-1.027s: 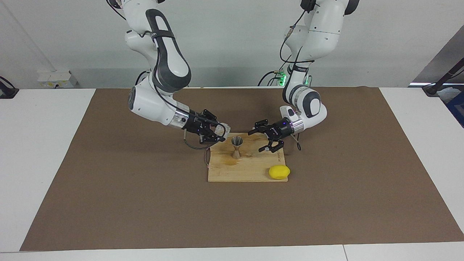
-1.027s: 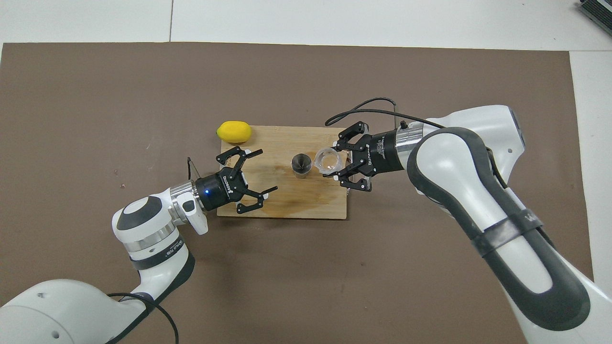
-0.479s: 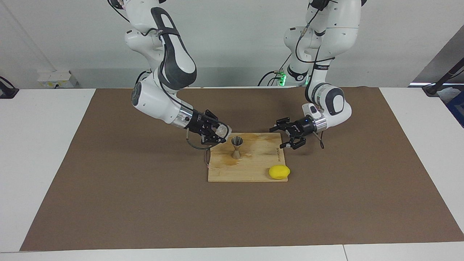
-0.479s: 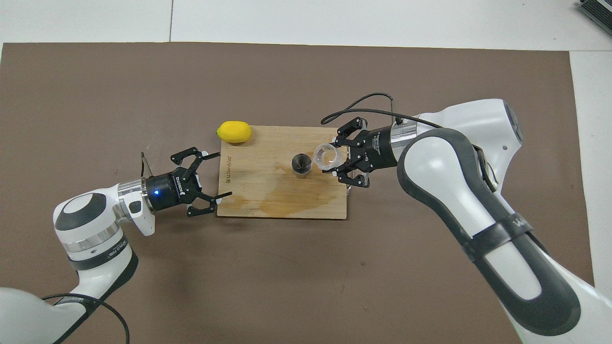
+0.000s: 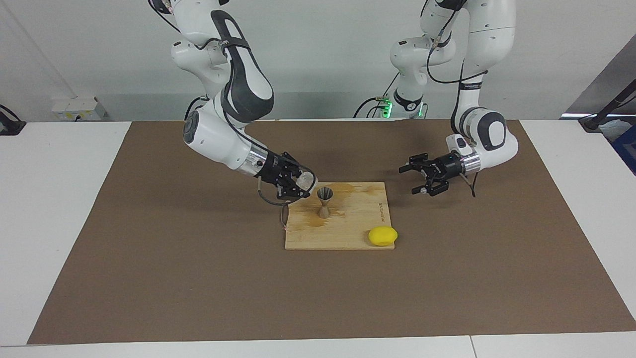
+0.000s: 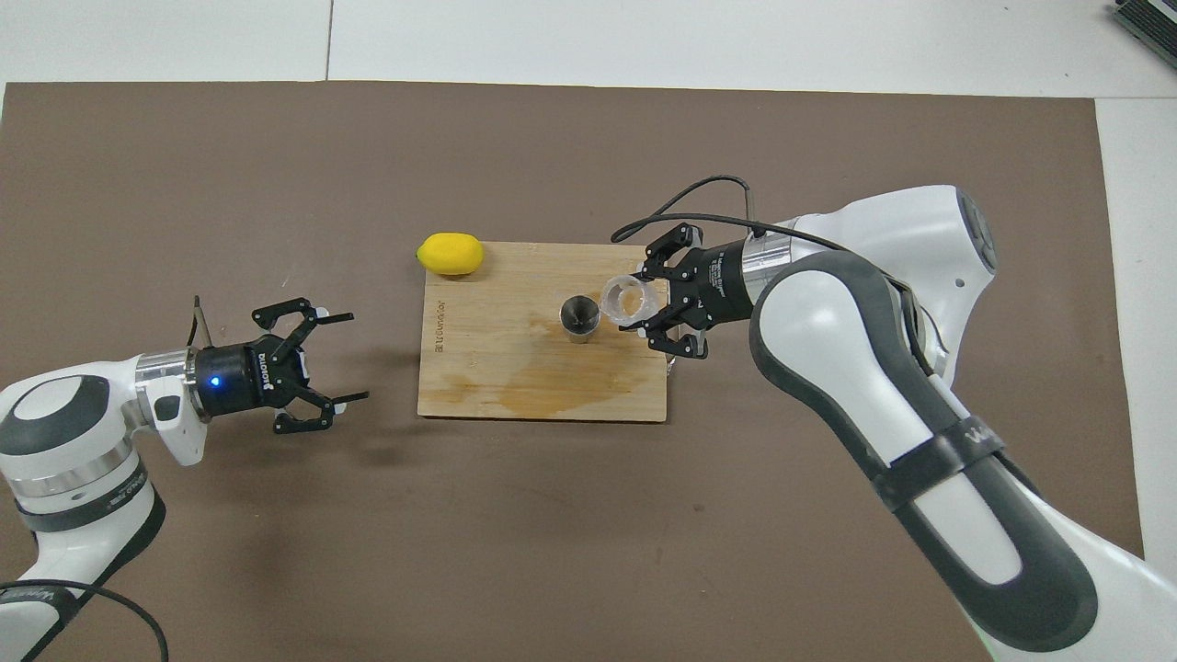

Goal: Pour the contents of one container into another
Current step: 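Release the metal cup and withdraw the left gripper while the right gripper approaches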

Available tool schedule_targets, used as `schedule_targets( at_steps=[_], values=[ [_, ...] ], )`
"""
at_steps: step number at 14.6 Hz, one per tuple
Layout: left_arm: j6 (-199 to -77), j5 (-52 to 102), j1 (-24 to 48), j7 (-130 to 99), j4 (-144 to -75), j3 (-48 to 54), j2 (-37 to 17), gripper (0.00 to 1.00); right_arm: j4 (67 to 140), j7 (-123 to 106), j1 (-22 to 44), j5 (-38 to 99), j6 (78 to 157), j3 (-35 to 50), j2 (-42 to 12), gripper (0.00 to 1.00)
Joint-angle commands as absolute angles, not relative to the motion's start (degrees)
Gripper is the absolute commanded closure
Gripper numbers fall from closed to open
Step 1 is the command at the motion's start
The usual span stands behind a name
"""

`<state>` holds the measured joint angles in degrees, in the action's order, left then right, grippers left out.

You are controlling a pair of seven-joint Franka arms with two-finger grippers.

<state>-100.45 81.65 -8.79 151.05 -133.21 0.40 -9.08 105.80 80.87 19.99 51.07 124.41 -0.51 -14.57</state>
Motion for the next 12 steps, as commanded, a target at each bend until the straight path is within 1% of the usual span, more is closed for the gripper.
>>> schedule_targets(
  at_steps=[1,6,12],
  values=[
    [-99.67,74.21,-11.85,145.47,-132.63,0.62,-4.23,0.0,104.5,82.62,21.09,49.31,125.95,-0.53,-15.82,1.0],
    [-97.66,57.16,-15.99,133.09,-126.23,0.62,0.61,0.0,104.94,82.7,22.15,47.03,127.44,-0.53,-16.0,1.0],
    [-91.5,41.59,-17.05,121.13,-112.52,0.18,0.79,0.0,104.94,85.16,22.24,44.3,127.53,-0.53,-16.0,1.0]
  ],
)
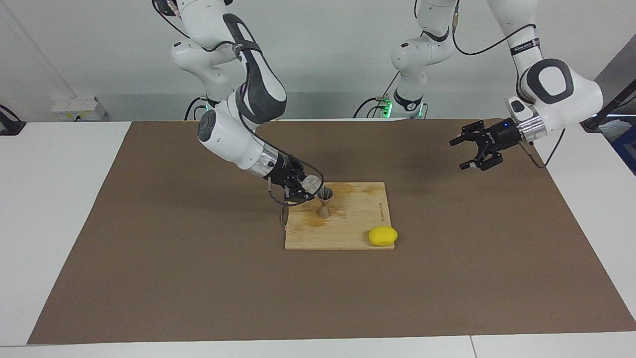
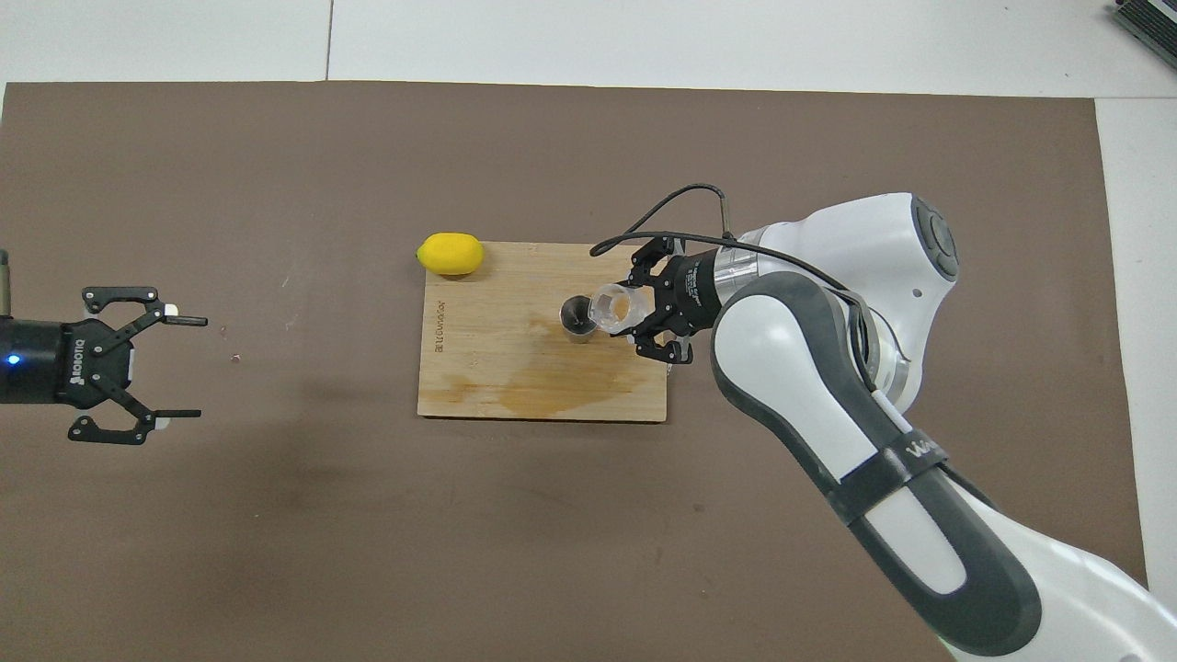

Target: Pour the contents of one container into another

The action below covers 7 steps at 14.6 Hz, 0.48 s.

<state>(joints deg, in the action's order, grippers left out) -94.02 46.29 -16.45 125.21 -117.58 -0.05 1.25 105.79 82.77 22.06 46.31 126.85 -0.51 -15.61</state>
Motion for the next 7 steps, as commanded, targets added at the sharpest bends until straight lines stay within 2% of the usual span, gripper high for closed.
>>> schedule_targets(
  at_steps=[1,7],
  values=[
    [-90.71,39.48,-17.05,119.11,-111.28,0.09,1.05,0.0,104.85,85.78,22.24,44.21,127.53,-0.53,-16.0,1.0],
    [-89.73,31.57,-16.53,103.64,-107.23,0.26,7.11,0.0,104.42,88.32,23.03,41.93,127.35,-0.53,-16.52,1.0]
  ],
)
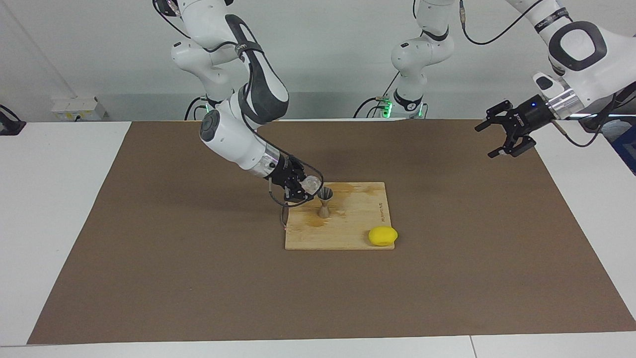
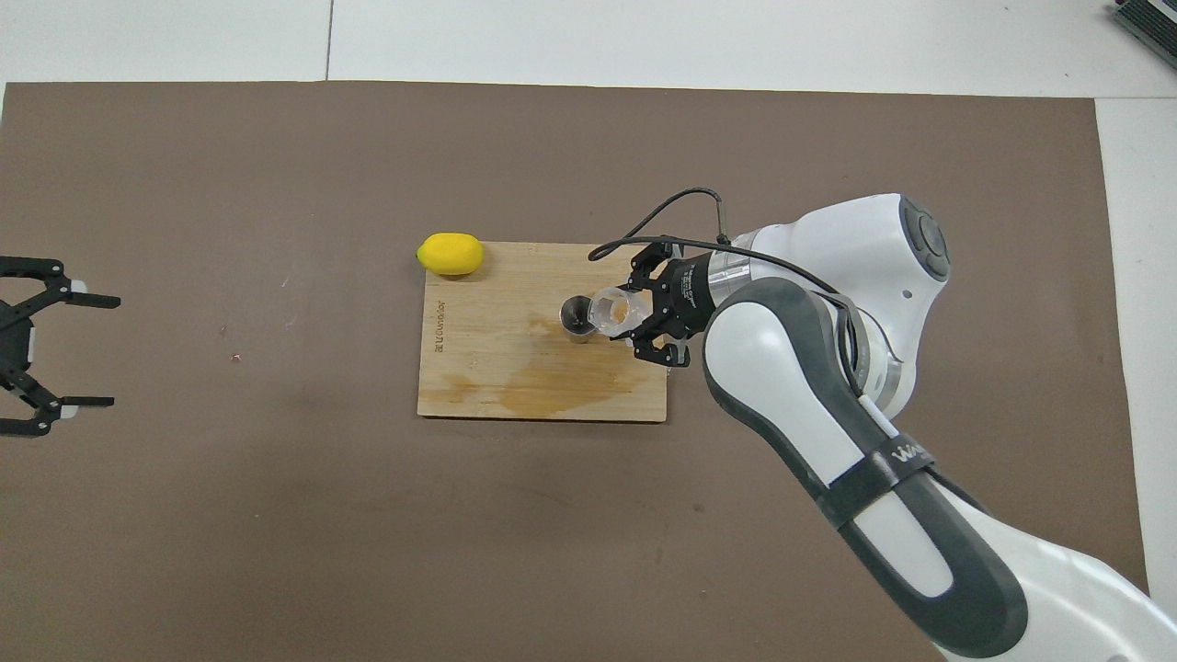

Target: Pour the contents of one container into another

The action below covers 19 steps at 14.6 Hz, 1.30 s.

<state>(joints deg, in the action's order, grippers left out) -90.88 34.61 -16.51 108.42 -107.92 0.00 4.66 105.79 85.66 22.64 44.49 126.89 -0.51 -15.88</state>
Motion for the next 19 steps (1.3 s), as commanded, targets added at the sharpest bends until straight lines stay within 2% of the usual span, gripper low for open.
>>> schedule_targets(
  at_steps=[1,9,12,19],
  values=[
    [-90.0,30.42,-16.18,101.88,-106.79,0.44,7.73,0.0,104.15,89.11,23.03,40.79,127.01,-0.53,-16.52,1.0],
    [-90.96,17.86,-15.64,77.12,-104.85,3.6,11.16,0.0,100.99,94.48,23.03,35.25,125.25,-0.53,-17.31,1.0],
    [-90.88,13.9,-15.73,62.18,-104.85,4.83,11.16,0.0,100.02,95.53,23.03,34.72,124.54,-0.53,-17.75,1.0],
    [-90.44,6.15,-15.73,44.39,-103.8,8.0,11.07,0.0,99.06,97.73,24.17,30.85,122.96,-0.44,-17.84,1.0]
  ],
)
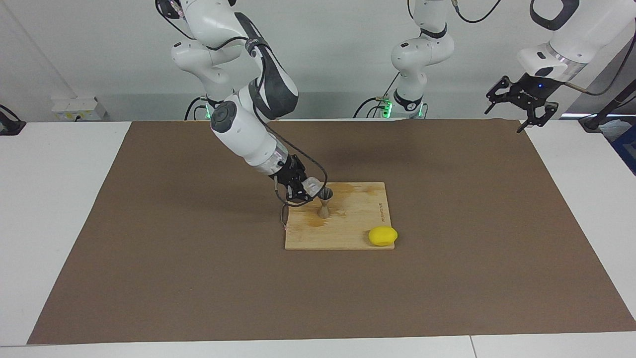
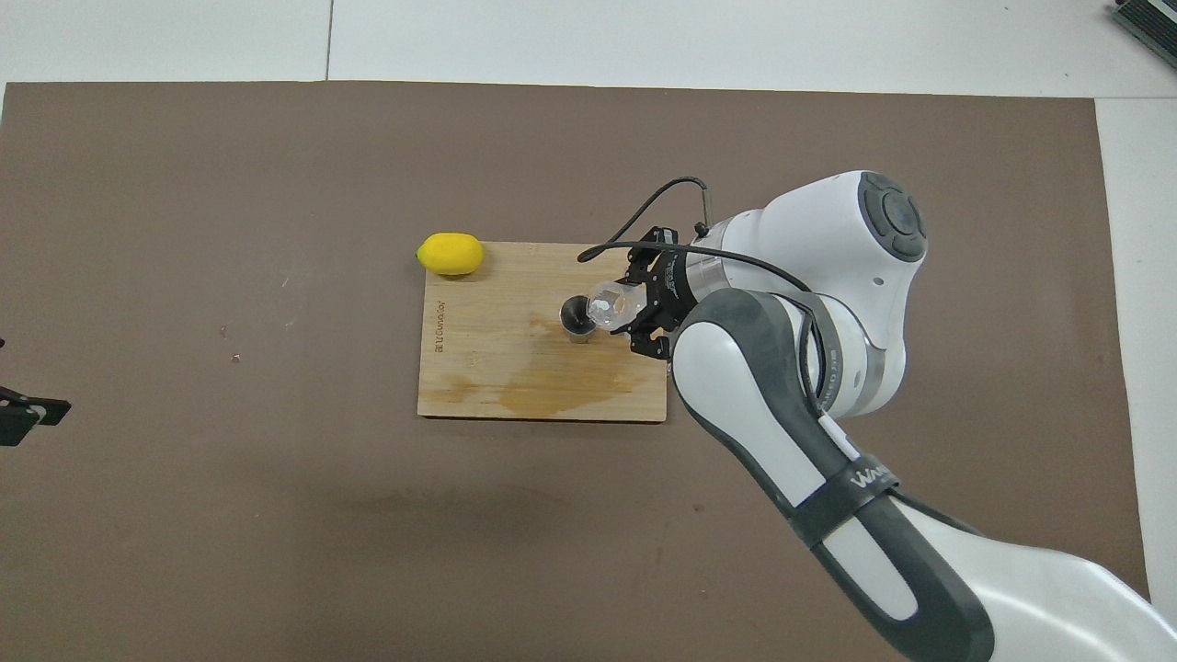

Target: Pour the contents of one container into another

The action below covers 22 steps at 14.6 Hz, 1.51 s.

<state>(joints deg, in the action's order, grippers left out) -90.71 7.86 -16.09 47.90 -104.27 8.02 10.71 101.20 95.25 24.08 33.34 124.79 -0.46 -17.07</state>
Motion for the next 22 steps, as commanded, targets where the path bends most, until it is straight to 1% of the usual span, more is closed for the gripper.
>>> schedule_targets(
  at_steps=[1,7,10,11,16,22],
  values=[
    [-90.35,6.15,-15.82,42.56,-103.71,7.91,11.07,0.0,98.97,98.0,24.26,30.59,122.79,-0.44,-17.84,1.0],
    [-89.65,1.15,-16.79,36.75,-103.27,7.65,11.16,0.0,98.09,98.0,24.26,27.95,119.97,-0.44,-17.84,1.0],
    [-85.96,0.88,-16.61,21.58,-103.45,7.29,12.04,0.0,98.09,98.0,24.26,27.16,119.79,-0.44,-17.84,1.0],
    [-85.78,0.88,-16.18,19.88,-103.45,7.47,12.04,0.0,98.09,98.0,24.26,27.16,119.79,-0.44,-17.84,1.0],
    [-83.76,0.79,-16.16,19.51,-103.62,9.05,12.22,0.0,97.3,98.09,25.14,26.37,119.0,-0.44,-18.1,1.0],
    [-86.92,0.79,-16.52,16.63,-103.54,8.7,12.22,0.0,96.33,99.14,25.22,24.53,117.6,-0.44,-18.46,1.0]
  ],
)
